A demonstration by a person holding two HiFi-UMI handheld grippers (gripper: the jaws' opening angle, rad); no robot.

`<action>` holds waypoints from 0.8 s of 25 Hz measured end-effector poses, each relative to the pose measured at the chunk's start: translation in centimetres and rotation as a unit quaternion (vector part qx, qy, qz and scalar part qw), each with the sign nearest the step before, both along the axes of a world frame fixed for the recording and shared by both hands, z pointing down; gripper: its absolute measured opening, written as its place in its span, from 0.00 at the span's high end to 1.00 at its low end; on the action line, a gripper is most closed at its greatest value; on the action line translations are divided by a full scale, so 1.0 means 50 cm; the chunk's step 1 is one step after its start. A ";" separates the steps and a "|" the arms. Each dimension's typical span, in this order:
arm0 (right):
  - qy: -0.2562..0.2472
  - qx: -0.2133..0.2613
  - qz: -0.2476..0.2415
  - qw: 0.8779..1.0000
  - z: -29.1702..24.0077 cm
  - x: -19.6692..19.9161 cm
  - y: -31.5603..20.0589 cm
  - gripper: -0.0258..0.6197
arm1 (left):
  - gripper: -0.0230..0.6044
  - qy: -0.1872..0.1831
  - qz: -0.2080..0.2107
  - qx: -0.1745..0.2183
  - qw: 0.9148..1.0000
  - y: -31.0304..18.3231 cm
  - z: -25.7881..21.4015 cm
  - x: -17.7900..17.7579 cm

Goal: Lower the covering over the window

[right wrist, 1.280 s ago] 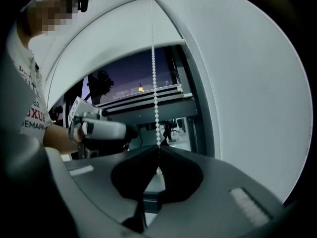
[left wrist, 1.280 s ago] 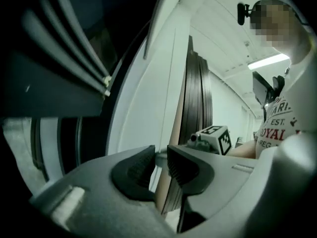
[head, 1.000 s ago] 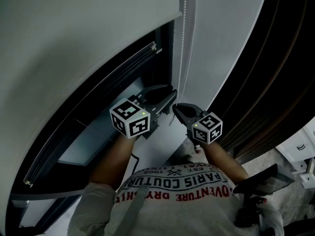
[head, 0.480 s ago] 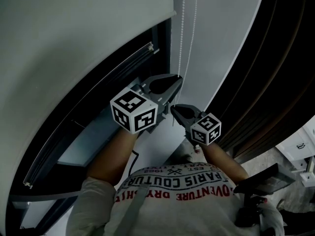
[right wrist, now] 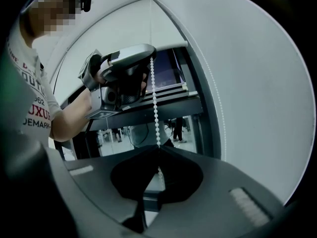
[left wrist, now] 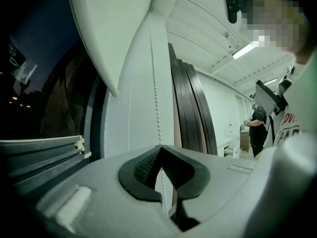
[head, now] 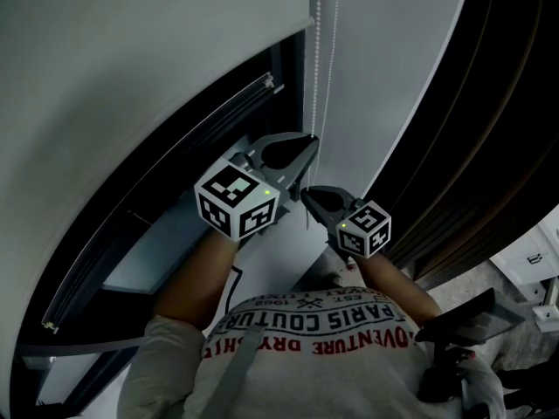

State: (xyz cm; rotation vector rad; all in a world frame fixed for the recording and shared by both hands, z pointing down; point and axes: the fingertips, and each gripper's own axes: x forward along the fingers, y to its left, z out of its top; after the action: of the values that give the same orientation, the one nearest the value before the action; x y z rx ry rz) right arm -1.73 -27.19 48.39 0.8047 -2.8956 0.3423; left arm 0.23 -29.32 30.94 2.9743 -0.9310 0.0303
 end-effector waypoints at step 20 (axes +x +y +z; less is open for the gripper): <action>0.048 -0.114 -0.001 0.992 0.204 0.013 0.044 0.95 | 0.95 -0.035 -0.022 -0.080 0.996 0.011 0.211 -0.009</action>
State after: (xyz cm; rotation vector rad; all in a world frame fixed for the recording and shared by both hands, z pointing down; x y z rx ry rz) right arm -1.09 -25.00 58.57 0.7574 -2.7030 0.6042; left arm -0.23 -28.78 41.50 2.8207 -0.9535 0.2006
